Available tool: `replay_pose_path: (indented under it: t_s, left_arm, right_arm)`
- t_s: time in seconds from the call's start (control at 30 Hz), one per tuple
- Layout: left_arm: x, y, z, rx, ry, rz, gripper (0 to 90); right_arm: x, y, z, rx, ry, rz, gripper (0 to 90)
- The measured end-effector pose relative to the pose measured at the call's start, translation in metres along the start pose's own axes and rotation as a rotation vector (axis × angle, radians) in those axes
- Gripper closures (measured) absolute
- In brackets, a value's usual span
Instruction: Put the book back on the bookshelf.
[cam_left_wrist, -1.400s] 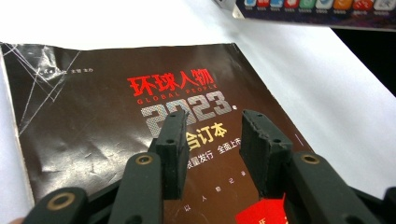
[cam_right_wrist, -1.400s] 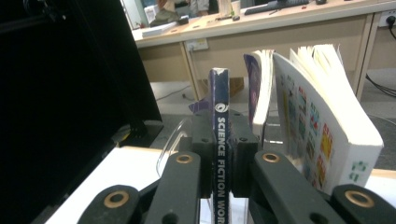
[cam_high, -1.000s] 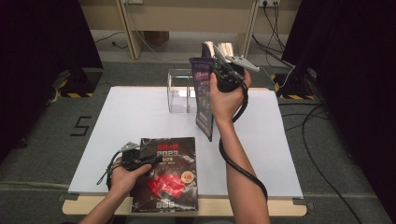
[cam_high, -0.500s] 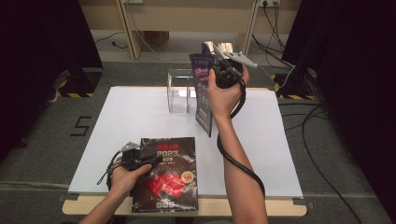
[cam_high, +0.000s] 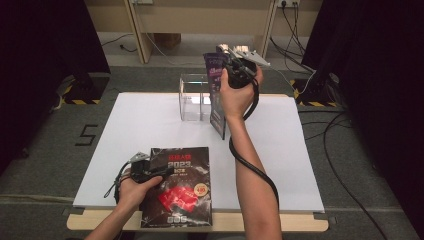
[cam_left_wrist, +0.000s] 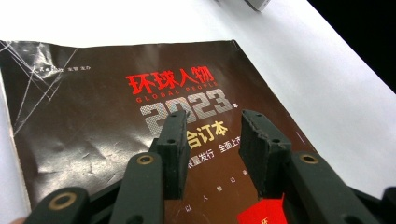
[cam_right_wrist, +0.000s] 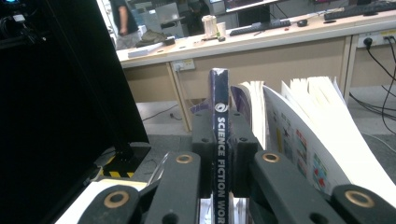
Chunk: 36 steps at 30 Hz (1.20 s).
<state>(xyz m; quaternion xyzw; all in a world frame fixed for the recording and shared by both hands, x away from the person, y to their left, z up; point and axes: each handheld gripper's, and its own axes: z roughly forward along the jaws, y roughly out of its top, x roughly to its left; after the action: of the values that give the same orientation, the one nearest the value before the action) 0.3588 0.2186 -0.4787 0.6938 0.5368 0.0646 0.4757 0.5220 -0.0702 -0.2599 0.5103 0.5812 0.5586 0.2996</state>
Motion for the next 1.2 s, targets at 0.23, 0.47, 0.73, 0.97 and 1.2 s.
replay_pose_path:
  t_s: [0.23, 0.47, 0.73, 0.97, 1.2]
  left_arm:
    - [0.001, 0.000, 0.000, -0.003, -0.004, -0.002, 61.3]
    - [0.003, -0.001, 0.000, -0.002, -0.003, -0.001, 61.4]
    - [0.003, -0.001, 0.001, 0.002, -0.004, -0.002, 61.4]
    - [0.002, -0.002, 0.002, 0.004, -0.003, 0.002, 61.4]
    - [0.001, -0.003, 0.002, 0.005, -0.001, 0.002, 61.4]
  right_arm:
    - [0.000, 0.001, 0.016, -0.045, -0.020, -0.021, 84.4]
    - [-0.003, -0.017, 0.033, -0.016, -0.047, -0.044, 84.2]
    - [0.006, -0.025, 0.015, -0.014, -0.068, -0.125, 83.9]
    - [0.006, -0.034, -0.013, 0.029, -0.061, -0.167, 83.4]
    - [-0.001, -0.038, -0.030, 0.095, -0.054, -0.155, 82.7]
